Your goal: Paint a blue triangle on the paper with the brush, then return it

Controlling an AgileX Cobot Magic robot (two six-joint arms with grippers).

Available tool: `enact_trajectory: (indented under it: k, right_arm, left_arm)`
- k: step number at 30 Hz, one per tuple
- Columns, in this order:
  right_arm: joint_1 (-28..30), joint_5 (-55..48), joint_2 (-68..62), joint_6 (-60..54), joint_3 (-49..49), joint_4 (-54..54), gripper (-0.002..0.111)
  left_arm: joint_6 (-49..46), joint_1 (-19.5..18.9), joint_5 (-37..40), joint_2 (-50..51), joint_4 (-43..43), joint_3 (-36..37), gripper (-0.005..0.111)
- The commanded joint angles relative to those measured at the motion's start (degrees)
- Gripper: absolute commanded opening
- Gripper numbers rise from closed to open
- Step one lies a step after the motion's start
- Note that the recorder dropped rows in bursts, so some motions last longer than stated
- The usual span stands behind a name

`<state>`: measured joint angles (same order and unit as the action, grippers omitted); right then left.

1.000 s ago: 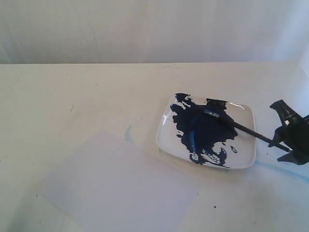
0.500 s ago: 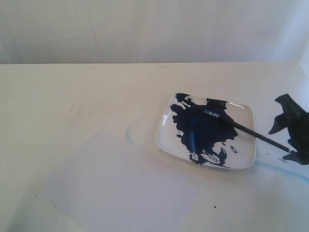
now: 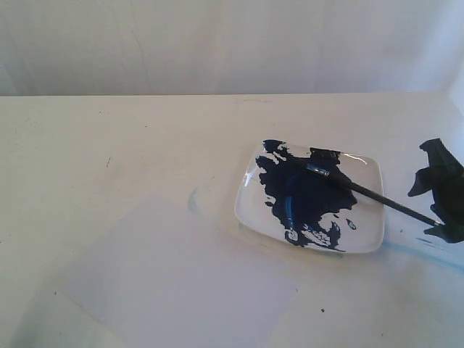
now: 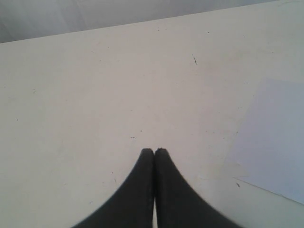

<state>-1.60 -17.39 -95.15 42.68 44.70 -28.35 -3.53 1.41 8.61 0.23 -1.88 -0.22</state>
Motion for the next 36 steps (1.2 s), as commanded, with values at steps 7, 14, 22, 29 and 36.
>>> enact_trajectory:
  k: [7,14,22,29,36]
  right_arm:
    - [0.58,2.80,-1.53,1.39,0.03,-0.09,0.057]
    - [0.58,4.19,-3.58,2.59,0.03,-0.30,0.057]
    - [0.47,7.81,-4.38,4.03,0.03,-0.46,0.057]
    - [0.47,9.57,-4.38,5.46,0.03,-0.46,0.057]
    - [-0.05,10.32,-4.38,7.11,0.03,-0.56,0.057]
  left_arm:
    - [0.04,-0.15,-0.09,-0.23,-0.21,0.22,0.000]
    - [0.04,-0.15,-0.09,-0.23,-0.21,0.22,0.000]
    - [0.04,-0.15,-0.09,-0.23,-0.21,0.22,0.000]
    - [0.04,-0.15,-0.09,-0.23,-0.21,0.22,0.000]
    - [0.04,-0.15,-0.09,-0.23,-0.21,0.22,0.000]
